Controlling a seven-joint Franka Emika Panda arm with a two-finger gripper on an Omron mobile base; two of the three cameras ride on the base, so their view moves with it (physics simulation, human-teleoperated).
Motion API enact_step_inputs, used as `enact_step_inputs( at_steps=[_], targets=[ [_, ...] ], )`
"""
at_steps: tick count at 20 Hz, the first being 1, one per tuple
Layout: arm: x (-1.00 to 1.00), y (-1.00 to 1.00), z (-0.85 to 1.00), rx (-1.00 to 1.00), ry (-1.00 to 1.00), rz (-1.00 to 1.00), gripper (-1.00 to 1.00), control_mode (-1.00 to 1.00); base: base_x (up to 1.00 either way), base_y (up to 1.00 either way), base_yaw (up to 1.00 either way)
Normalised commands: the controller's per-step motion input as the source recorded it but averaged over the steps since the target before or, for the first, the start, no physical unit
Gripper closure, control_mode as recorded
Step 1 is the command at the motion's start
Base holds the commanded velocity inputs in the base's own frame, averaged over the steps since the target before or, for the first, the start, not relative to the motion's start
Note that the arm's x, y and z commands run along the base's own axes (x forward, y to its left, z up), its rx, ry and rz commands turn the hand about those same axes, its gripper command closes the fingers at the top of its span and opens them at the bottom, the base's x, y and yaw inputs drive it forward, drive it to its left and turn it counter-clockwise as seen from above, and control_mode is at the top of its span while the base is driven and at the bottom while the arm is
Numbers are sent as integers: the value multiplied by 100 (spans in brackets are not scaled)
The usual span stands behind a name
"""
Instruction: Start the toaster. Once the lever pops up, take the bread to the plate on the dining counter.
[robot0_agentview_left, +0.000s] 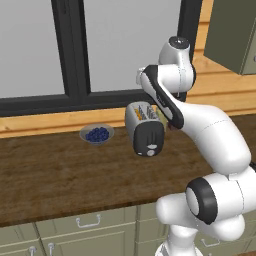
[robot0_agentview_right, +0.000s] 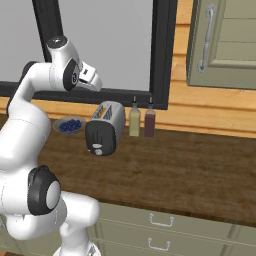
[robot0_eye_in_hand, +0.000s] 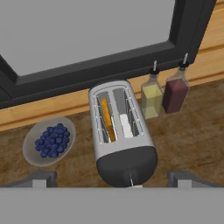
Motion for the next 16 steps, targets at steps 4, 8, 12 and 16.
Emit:
enact_step_inputs(
  at_steps=[4,8,12,16],
  targets=[
    [0,0,0,0,0,0,-100,-100,0,0,0],
    [0,0,0,0,0,0,-100,-100,0,0,0],
    [0,0,0,0,0,0,-100,-100,0,0,0],
    [0,0,0,0,0,0,-100,-100,0,0,0]
  ],
)
